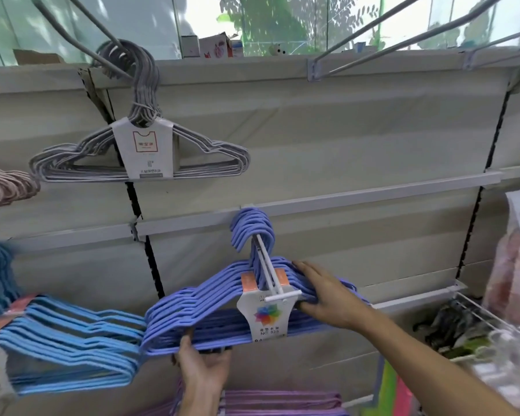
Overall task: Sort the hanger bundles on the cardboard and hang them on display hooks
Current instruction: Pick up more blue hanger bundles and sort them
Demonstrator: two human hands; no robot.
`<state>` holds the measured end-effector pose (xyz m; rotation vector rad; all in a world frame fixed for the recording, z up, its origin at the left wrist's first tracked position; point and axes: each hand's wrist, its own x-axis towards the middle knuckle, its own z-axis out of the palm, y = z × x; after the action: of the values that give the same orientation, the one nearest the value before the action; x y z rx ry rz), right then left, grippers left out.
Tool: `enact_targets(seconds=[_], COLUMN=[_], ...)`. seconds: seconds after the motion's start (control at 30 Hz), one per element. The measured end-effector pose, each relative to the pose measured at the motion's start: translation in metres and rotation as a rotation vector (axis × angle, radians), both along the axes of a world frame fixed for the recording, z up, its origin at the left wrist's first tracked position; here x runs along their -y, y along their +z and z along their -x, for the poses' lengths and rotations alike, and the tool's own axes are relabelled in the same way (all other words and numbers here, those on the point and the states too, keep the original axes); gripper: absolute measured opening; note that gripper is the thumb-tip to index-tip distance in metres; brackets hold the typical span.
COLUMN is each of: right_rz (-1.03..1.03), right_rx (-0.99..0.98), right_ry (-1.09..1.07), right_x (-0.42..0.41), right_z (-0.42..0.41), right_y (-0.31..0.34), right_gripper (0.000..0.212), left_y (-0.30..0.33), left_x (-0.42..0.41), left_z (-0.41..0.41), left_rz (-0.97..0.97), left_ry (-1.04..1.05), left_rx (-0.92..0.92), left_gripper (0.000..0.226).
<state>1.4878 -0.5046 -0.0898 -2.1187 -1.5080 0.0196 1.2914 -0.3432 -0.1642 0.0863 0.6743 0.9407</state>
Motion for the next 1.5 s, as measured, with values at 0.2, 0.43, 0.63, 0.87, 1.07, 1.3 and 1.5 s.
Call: enact_targets(seconds=[0.2, 0.43, 0.63, 0.87, 1.07, 1.3, 1.5], right_rz=[-0.01, -0.078, -0.194, -0.166, -0.152, -0.086, -0.076], right_rx=[0.027, 0.04, 0.096, 0.236, 0.223, 0.147, 0.074], right_ry=[-0.034, -0.06, -0.1, -0.227, -0.427, -0.653, -0.834], right_x=[0.024, 0.058, 0.12, 0.237, 0.364, 0.507, 0.593], right_z=[0.007, 0.029, 0.044, 0.043, 0.021, -0.001, -0.013], right_y=[0.005, 0.02, 0.024, 0.033, 0.025, 0.007, -0.009], right_gripper=[0.069, 0.055, 0.039, 0.038, 0.034, 0.032, 0.034], left_y=[0.004, 0.013, 0.018, 0.043, 0.059, 0.067, 0.069], left_x=[0.022, 0.057, 0.109, 0.22, 0.322, 0.427, 0.502], left_z=[0.015, 0.054, 0.075, 0.052, -0.008, -0.087, -0.149], left_rz=[-0.036, -0.13, -0.29, -0.652, -1.019, -1.269, -1.316], left_ry=[-0.082, -0.199, -0.223, -0.243, -0.437, -0.625, -0.776], left_rx=[0.009, -0.106, -0.226, -0.43, -0.49, -0.417, -0.323], left_gripper=[0.041, 0.023, 0.018, 0.012, 0.014, 0.013, 0.012])
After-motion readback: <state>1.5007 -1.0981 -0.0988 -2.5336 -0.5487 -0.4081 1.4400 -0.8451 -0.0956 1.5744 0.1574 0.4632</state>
